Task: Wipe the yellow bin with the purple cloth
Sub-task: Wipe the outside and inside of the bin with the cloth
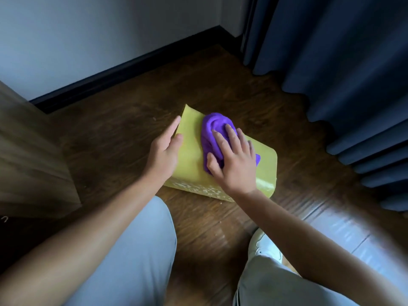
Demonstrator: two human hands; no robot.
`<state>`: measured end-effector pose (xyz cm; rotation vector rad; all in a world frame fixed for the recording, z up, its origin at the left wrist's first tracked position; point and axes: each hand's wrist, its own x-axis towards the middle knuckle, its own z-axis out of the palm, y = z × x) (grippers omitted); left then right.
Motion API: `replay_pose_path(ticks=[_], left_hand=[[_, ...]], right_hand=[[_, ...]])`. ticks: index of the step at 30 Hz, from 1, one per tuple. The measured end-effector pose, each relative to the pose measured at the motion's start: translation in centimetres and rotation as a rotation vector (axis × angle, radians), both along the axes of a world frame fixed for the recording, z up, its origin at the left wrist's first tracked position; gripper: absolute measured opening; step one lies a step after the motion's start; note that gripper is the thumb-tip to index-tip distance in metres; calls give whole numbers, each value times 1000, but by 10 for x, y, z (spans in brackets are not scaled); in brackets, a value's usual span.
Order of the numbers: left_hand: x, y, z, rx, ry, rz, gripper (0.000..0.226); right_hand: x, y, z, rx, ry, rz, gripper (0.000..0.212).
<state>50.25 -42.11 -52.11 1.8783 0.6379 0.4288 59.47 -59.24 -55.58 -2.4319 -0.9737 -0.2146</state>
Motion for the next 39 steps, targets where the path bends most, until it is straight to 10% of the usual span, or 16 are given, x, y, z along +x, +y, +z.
replay_pose_path(ticks=[25,39], left_hand=[[-1,-2,5,6,22,-33,46],[15,-20,6,-11,-5,32,46]], right_hand=[[43,-130,-34,395,750,-885,50],[-19,-3,39,-41,-47,137,61]])
